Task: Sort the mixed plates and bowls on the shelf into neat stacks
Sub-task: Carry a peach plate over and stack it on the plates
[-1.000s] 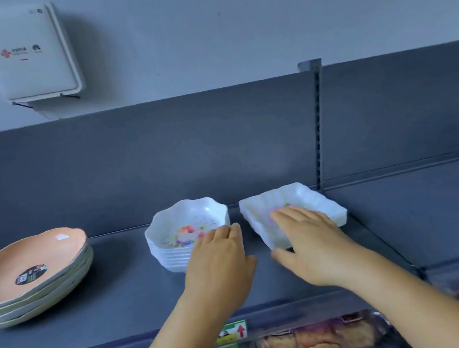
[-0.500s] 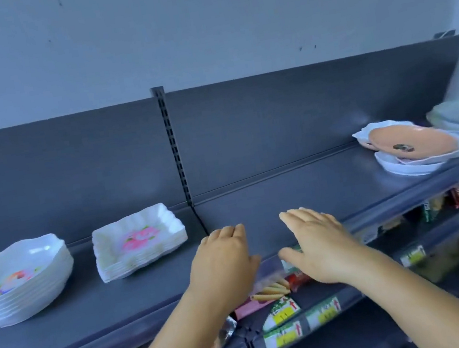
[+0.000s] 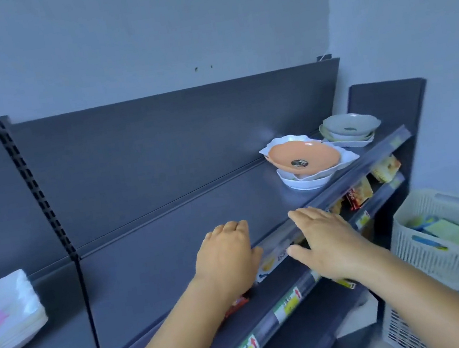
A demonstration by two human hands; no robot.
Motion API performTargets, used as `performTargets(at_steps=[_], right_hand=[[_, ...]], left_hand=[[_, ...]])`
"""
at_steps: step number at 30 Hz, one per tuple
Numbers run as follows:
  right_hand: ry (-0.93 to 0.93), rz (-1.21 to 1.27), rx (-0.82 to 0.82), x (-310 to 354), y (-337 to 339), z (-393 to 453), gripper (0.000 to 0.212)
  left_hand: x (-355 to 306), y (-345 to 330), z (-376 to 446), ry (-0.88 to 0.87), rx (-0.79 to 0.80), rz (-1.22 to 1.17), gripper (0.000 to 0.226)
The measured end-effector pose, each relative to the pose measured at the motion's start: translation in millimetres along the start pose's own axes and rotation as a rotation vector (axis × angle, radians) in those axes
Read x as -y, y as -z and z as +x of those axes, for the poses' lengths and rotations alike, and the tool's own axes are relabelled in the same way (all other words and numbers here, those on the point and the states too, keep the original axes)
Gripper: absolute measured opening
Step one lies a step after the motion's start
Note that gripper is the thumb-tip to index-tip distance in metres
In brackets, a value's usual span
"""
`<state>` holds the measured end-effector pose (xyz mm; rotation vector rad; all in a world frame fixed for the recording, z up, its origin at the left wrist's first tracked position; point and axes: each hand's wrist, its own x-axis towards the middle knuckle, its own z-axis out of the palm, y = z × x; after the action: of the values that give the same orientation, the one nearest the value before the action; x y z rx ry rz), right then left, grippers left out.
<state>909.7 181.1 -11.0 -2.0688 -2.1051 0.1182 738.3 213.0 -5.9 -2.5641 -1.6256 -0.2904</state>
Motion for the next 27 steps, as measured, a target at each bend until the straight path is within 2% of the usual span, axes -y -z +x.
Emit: performTargets(at_steps=[11, 16, 19, 23, 27], right_hand=[[-0.155, -0.005, -0.060, -79, 29, 88, 0.069], [-0.257, 0.002, -0.094, -116, 35, 124, 0.054], [-0.309, 0.028, -0.098, -138, 36, 140, 0.051], [-0.364, 0.083, -0.137, -174, 32, 161, 0.058], [-0.453, 0.125, -0.143, -207, 25, 179, 0.040]], left_hand=[[-27, -22, 146, -0.117, -0.025, -0.066, 0.049], [-34, -36, 209, -0.144, -0.026, -0.096, 0.042], [-39, -45, 238, -0.131, -0.035, -0.106, 0.042], [-44, -54, 269, -0.065, -0.049, -0.114, 0.041], [-48, -60, 286, 0.029, -0.053, -0.169, 0.039]])
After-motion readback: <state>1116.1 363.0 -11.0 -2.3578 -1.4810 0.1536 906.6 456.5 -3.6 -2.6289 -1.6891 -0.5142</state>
